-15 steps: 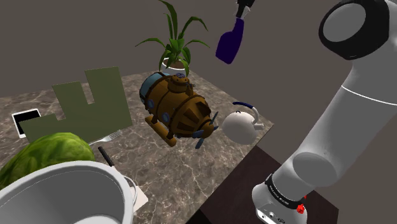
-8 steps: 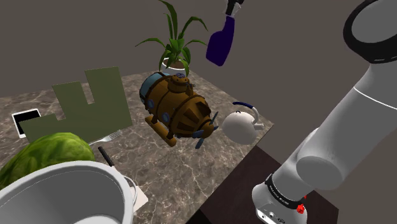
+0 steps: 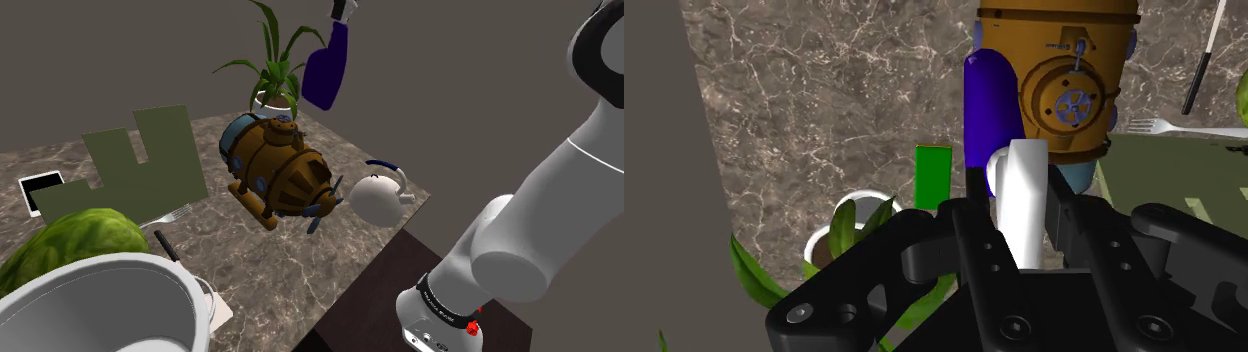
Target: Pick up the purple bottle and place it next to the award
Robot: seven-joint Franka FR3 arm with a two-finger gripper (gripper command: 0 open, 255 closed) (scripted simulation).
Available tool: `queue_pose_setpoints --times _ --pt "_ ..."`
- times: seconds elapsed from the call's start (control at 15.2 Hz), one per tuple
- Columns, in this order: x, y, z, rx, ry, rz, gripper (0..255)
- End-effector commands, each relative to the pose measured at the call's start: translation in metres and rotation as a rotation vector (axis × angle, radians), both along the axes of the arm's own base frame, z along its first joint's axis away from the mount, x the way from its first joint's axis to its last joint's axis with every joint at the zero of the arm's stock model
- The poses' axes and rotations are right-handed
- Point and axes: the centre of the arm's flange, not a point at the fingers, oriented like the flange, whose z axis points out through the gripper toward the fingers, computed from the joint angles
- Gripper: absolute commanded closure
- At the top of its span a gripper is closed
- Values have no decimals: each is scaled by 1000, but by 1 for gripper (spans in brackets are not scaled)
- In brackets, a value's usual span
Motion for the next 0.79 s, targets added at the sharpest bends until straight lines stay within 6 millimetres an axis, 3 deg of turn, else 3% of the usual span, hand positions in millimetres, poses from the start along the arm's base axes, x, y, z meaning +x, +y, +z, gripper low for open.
queue_pose_setpoints --times 0.0,0.73 --pt "-4 28 -3 0 0 -2 255" --pt "-19 173 -3 0 0 -2 255"
